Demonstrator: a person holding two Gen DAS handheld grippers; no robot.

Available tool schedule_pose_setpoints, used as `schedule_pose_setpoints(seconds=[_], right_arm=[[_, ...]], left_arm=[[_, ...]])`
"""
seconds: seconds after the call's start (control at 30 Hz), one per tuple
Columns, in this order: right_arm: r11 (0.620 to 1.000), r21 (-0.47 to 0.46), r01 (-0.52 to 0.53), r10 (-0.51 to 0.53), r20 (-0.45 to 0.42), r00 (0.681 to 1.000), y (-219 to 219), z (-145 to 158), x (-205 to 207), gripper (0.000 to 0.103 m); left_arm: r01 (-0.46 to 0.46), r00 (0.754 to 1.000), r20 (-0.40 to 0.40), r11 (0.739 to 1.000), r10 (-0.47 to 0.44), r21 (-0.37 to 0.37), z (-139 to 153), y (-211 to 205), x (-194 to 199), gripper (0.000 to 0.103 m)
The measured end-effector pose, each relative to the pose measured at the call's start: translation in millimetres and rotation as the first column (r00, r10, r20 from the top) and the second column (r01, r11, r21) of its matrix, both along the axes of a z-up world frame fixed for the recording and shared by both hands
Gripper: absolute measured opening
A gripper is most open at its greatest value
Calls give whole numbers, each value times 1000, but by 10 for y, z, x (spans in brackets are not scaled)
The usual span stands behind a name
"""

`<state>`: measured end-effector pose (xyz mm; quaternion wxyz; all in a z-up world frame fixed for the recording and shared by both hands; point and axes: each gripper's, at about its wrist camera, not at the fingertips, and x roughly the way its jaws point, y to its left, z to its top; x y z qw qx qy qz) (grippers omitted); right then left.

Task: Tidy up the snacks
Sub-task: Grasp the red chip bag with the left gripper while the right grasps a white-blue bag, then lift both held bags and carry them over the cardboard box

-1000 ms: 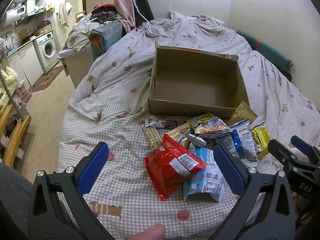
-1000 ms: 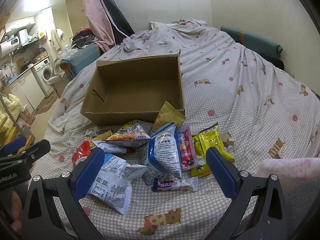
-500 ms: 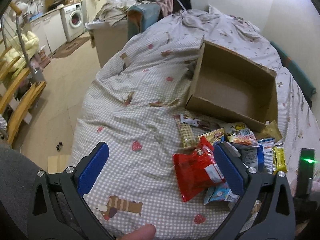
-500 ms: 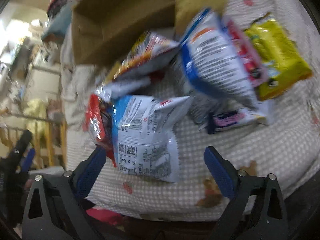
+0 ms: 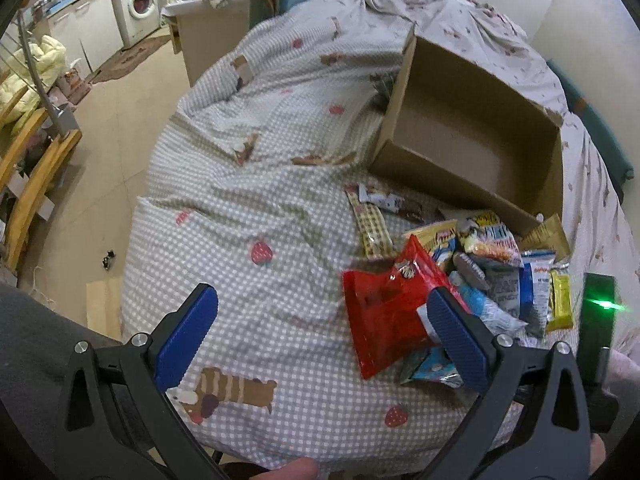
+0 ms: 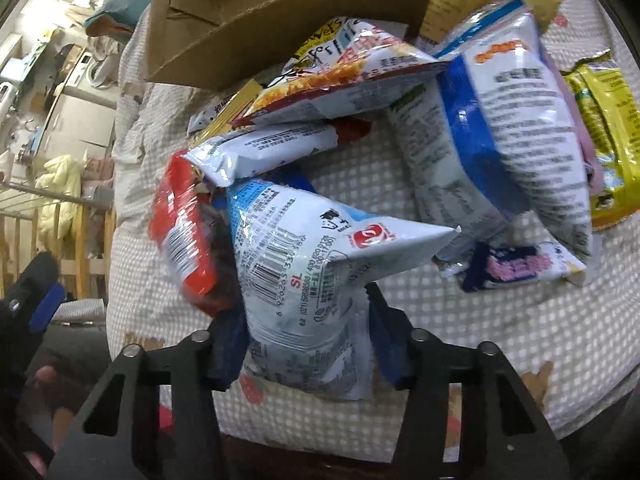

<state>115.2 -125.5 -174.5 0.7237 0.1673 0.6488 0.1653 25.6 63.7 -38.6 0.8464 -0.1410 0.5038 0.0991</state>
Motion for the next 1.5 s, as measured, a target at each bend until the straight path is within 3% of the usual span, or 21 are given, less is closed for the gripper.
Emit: schedule_pose_setpoints(seconds=[0.17,0.27,0.4,0.7,0.77,0.83,0.87,1.03,1.2,1.5], right_arm=[[1000,25,9,-9,21,1000,-301,204,-135,51],[1000,22,-2,0,97,995,-466,376,-217,51],[990,127,56,-75,152,986,-729,479,-265,51],[979,167,118,-144,149,978,-939,476,-236,51],[979,168,120,-146,153,978,-914,477,-205,51],[979,164,117,-144,162,976,-845,481,-175,51],[980,165,115,-143,167,976,-840,494,-165,51],[981,163,109,-137,176,975,-788,495,-186,51],[981,163,108,-137,179,974,-803,468,-199,51],[980,172,98,-134,212,968,-778,523,-202,51]], left_arm=[[46,997,-61,999,-47,-17,-132,-110,75,103],[45,991,-125,995,-55,-87,-300,-144,170,103],[-24,980,-199,982,-14,-188,-572,-177,322,103],[-20,967,-250,975,-37,-221,-910,-465,500,103],[-30,963,-266,974,-32,-224,-1005,-491,535,97],[-31,956,-291,971,-41,-238,-1111,-525,563,77],[-34,953,-299,969,-42,-244,-1144,-543,560,74],[-10,959,-279,974,-55,-225,-1122,-643,534,55],[1,961,-270,980,-55,-197,-965,-566,464,52],[20,968,-247,998,-35,-63,-628,-449,338,50]])
